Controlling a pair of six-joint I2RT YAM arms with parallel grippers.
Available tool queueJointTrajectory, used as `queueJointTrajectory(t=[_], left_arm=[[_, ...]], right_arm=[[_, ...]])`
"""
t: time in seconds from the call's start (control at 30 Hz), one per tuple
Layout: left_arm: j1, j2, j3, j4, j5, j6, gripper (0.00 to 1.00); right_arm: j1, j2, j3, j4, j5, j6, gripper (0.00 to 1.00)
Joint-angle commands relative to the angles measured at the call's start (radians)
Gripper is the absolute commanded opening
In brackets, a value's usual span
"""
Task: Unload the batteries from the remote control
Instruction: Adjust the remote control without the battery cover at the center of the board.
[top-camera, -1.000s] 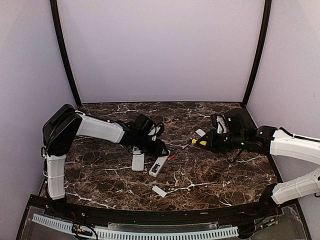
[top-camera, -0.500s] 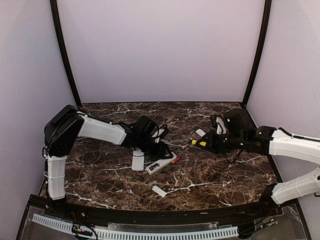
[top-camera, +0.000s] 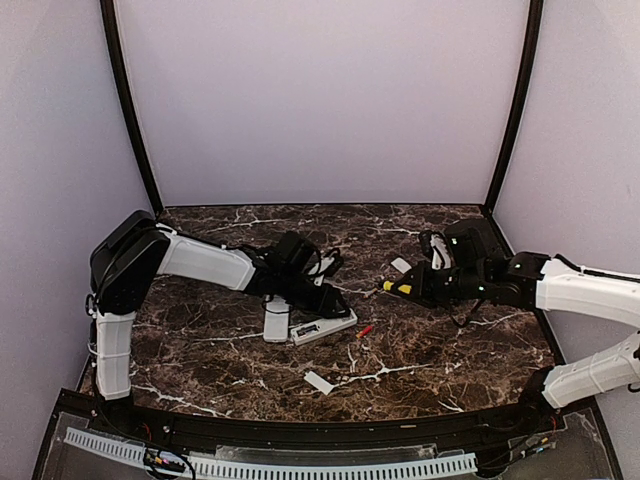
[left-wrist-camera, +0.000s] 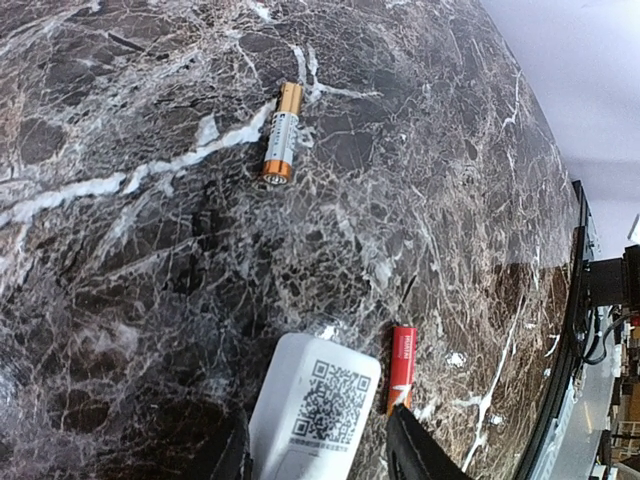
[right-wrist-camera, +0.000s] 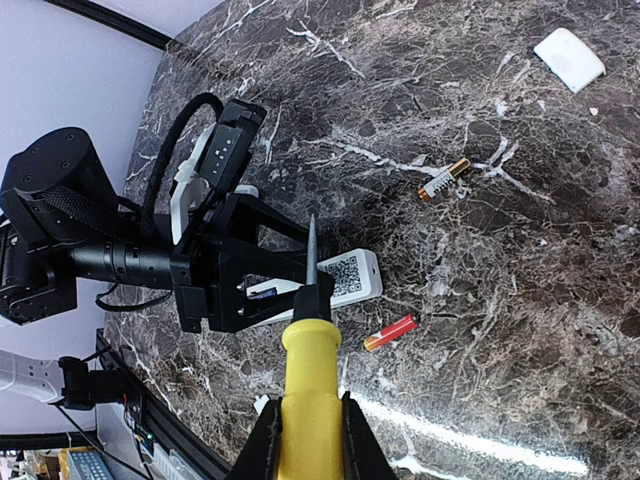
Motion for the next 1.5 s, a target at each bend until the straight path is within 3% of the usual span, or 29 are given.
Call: queueJointTrajectory(t=[0.0, 0.4, 0.83, 1.47], left_arm=[[-0.007, -0.088, 0.001, 0.003, -0.055, 0.062, 0.47], [-0.004, -0.335, -0.194, -0.158, -0.113, 0.231, 0.55], [-0.010, -0.369, -0.197, -0.449, -0.218, 0.402, 0.55], [-0.022, -0.304, -0.191, -0.411, -0.170, 0.479, 0.54]], right_arm=[[-0.008, 0.010, 0.035, -0.005, 0.012, -0.043, 0.00], [-0.004, 0.104, 0.172, -0.145, -0.109, -0.285, 0.00], [0.095, 0.312, 0.335, -0.236, -0.124, -0.371, 0.00], [0.126, 0.446, 0.395, -0.222, -0.167, -0.340, 0.00]])
